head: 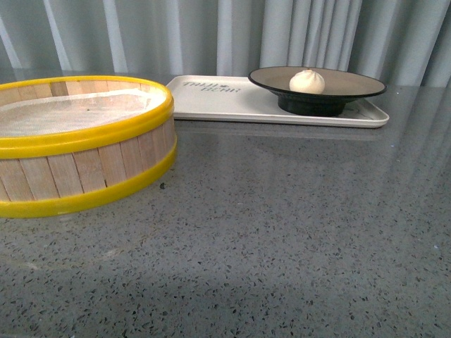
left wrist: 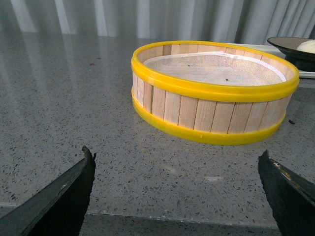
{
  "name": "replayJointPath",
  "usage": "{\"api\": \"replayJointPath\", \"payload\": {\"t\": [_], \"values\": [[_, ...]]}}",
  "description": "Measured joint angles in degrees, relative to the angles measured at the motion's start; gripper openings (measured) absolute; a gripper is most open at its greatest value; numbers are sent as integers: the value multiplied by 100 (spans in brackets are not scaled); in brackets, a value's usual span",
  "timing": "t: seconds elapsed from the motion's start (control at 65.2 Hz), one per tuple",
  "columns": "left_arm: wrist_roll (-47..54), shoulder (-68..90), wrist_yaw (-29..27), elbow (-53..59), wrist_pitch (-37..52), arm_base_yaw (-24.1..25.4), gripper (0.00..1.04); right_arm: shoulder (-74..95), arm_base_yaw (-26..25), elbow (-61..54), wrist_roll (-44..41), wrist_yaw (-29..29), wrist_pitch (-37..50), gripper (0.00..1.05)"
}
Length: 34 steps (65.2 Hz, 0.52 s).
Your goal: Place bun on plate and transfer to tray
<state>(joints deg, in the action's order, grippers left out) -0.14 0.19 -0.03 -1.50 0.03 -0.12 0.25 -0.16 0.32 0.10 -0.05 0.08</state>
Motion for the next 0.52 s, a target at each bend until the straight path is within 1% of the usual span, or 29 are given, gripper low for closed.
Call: {"api": "replayJointPath", "payload": {"t": [0.046,0.2,0.246,0.276,0.353,0.522], "values": [[0,0,2,0,0,0,98,0,0,0,0,0,0,59],[0,0,2,0,0,0,98,0,0,0,0,0,0,84],[0,0,2,0,0,0,98,0,0,0,0,0,0,94],[0,0,2,0,0,0,98,0,0,0,7,0,0,98],[0,0,2,0,0,0,98,0,0,0,4,0,0,95],[0,0,2,0,0,0,98,0,0,0,4,0,0,96]]}}
